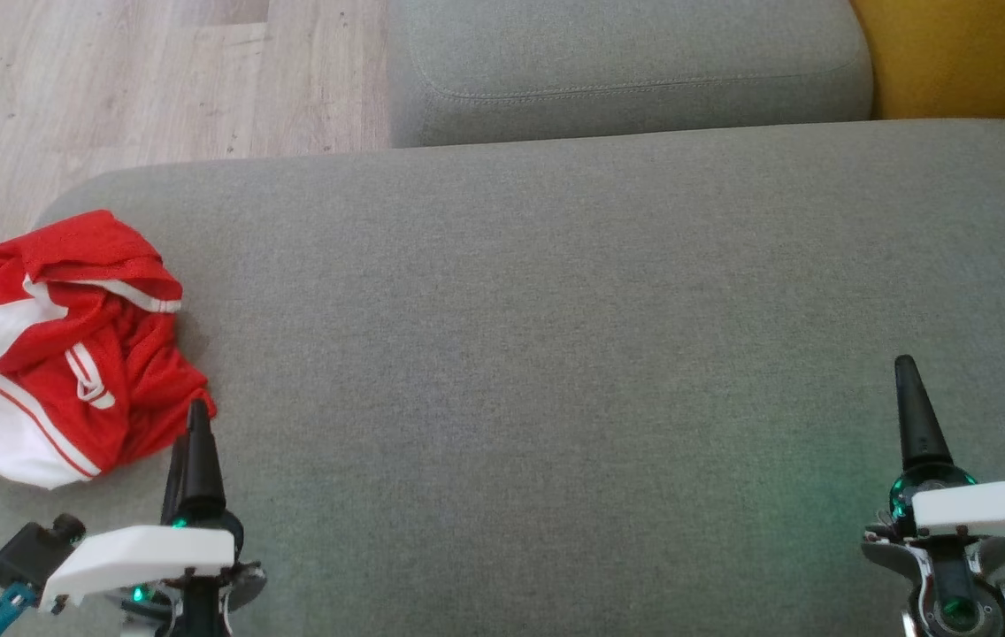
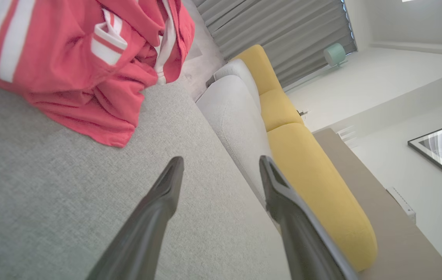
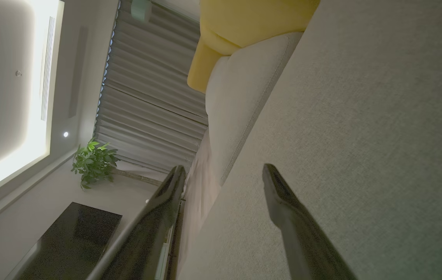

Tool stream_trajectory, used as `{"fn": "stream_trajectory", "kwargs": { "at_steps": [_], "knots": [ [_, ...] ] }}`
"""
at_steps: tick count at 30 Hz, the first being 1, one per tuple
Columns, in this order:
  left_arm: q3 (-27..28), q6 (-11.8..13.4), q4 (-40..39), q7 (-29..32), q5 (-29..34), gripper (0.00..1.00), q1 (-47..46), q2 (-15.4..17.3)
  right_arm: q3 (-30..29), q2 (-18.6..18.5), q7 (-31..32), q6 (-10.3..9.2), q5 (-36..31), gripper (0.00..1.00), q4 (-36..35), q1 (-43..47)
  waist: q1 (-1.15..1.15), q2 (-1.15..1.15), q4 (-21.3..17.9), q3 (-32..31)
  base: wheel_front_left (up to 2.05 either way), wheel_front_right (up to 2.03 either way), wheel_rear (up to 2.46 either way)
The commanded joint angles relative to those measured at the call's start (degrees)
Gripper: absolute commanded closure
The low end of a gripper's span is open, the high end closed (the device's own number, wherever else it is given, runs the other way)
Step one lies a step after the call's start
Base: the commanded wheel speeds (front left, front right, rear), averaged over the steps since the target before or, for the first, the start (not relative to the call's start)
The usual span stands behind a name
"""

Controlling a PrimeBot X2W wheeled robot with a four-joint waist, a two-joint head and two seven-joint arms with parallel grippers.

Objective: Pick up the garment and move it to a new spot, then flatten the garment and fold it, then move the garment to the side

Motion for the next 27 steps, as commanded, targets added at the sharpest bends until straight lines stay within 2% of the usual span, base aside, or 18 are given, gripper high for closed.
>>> {"fn": "stream_trajectory", "kwargs": {
  "at_steps": [1, 27],
  "knots": [
    [0.06, -0.13, -2.14, -0.76, 2.25, 0.00, -2.84, 1.53, 0.70, -1.25, -0.64, -0.01, -1.94, 0.00, -2.68, -1.74, 0.00, 0.00, 0.01, -0.04, 0.00, 0.00, 0.00],
    [-3.33, 1.38, -0.50, -4.96, 20.82, 0.00, -3.20, 5.51, 3.67, -2.53, -0.10, -0.02, -21.01, 0.00, -7.47, -0.25, 0.00, 0.00, 0.08, -0.49, 0.00, 0.00, 0.00]
  ]
}}
